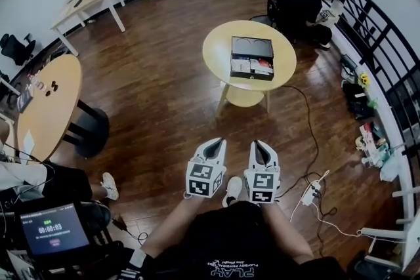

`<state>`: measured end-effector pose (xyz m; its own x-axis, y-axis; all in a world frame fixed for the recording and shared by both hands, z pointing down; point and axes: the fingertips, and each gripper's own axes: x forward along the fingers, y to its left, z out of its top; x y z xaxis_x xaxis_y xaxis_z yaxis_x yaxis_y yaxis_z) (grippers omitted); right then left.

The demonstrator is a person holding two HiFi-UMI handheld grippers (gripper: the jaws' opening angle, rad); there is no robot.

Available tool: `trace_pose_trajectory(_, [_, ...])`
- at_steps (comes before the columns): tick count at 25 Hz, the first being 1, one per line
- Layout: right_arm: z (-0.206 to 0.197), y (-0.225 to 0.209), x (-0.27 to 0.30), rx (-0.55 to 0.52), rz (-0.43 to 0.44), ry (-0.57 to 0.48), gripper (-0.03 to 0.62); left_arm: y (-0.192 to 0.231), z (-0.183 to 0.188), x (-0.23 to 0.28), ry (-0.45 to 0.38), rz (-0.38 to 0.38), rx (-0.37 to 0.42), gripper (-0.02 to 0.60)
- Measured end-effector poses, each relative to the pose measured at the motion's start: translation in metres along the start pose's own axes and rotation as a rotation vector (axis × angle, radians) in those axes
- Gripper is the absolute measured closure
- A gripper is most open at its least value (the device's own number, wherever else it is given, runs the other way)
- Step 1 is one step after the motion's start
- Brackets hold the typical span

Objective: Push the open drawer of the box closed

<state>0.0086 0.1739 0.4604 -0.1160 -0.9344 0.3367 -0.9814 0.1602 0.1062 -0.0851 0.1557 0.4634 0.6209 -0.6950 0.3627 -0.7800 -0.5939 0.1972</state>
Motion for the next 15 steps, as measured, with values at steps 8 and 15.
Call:
trace_pose_trajectory(8, [-0.009, -0.027, 0.041, 0.047, 0.027, 0.044, 0.588, 0.01, 0.019, 0.052, 0.005, 0.008, 0.024, 0.584])
trace_pose_trajectory(15, [-0.013, -0.055, 0.074, 0.077, 0.052, 0.053, 0.589, 0.013, 0.026, 0.091, 0.017, 0.04, 0.04, 0.584])
